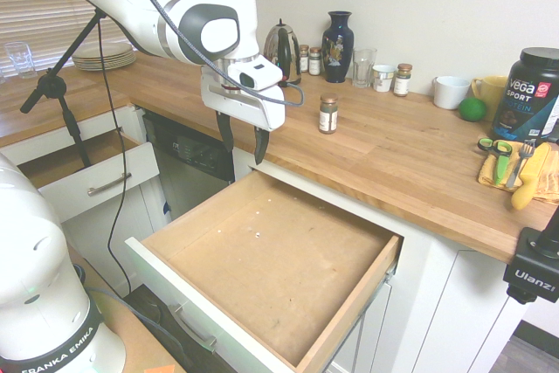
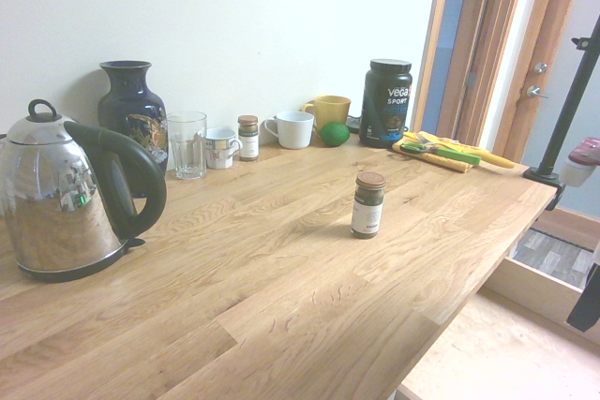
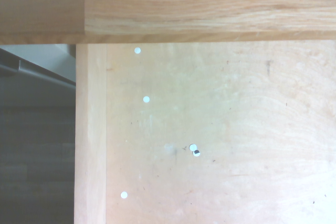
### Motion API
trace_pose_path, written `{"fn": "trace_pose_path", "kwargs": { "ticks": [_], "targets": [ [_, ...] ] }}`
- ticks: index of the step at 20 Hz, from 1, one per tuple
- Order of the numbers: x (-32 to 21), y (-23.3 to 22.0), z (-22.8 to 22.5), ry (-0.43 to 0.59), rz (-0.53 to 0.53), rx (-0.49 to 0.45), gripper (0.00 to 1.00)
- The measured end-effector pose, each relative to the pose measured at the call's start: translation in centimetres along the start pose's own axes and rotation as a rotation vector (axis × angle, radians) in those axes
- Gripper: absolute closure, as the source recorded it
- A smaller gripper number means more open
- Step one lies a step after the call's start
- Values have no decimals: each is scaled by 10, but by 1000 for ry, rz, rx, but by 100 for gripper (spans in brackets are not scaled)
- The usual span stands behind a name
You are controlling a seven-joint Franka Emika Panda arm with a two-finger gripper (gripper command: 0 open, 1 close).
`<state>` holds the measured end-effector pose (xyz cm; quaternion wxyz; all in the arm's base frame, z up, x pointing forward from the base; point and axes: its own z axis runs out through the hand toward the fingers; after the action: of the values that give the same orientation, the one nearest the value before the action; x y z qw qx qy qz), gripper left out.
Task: Put seasoning jar in the drawer
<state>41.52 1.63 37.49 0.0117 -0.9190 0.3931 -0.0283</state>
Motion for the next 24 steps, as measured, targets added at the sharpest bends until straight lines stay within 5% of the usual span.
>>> {"fn": "trace_pose_path", "kwargs": {
  "ticks": [11,24],
  "targets": [
    [11,-24,-6,20,26,25,0],
    [161,-118,-19,30,74,9,0]
  ]
}}
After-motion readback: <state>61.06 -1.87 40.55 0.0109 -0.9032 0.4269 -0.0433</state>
